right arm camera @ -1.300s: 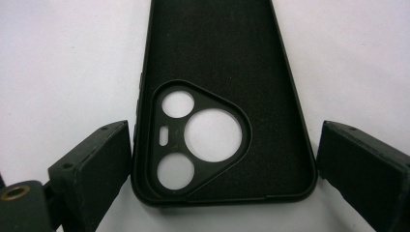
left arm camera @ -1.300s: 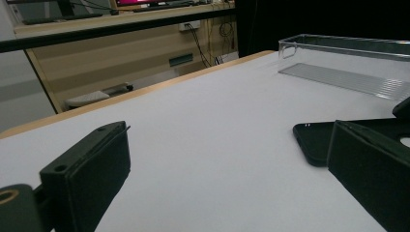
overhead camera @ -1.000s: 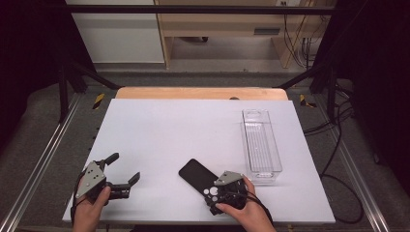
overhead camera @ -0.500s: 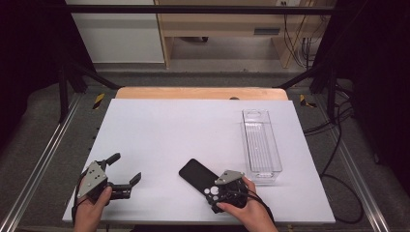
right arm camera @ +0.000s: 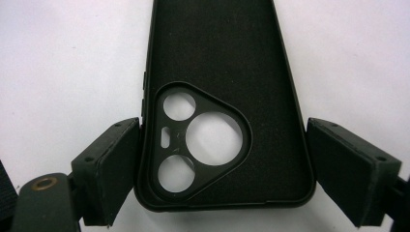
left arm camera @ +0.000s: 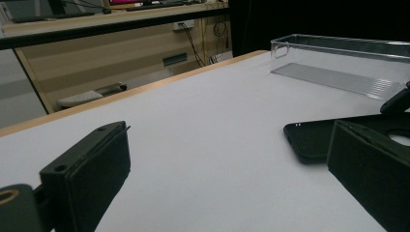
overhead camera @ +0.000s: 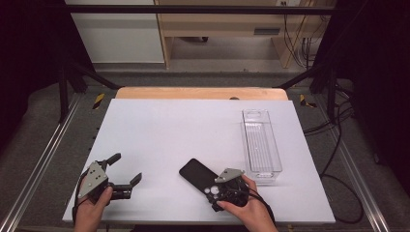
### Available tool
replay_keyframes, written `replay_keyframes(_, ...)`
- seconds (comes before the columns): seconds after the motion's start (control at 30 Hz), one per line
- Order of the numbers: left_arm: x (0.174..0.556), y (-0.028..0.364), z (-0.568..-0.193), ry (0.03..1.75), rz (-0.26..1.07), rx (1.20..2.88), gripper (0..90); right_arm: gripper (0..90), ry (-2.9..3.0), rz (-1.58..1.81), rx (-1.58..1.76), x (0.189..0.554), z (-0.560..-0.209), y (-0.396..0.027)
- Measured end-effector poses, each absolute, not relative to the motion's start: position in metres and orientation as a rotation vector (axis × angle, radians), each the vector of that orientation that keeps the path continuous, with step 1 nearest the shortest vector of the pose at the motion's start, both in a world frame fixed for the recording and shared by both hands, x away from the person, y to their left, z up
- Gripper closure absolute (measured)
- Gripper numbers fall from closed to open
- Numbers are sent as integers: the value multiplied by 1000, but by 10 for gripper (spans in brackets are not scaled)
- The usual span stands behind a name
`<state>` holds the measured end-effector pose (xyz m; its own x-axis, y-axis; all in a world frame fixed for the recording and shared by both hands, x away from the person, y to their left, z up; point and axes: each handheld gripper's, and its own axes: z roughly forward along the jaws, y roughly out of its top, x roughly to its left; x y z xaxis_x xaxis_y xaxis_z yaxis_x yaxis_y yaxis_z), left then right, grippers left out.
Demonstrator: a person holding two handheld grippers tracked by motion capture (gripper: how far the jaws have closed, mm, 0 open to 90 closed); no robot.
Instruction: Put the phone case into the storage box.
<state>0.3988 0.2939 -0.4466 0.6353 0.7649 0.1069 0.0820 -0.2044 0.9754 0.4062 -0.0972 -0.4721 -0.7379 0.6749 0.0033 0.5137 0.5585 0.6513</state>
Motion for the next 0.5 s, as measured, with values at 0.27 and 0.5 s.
replay_keyframes(0.27,398,293,-446,695,727,1683,18,157,2513,950,977,405,-466,-99)
replay_keyframes(0.5,396,284,-447,651,751,1733,18,160,2501,954,966,402,-462,-98)
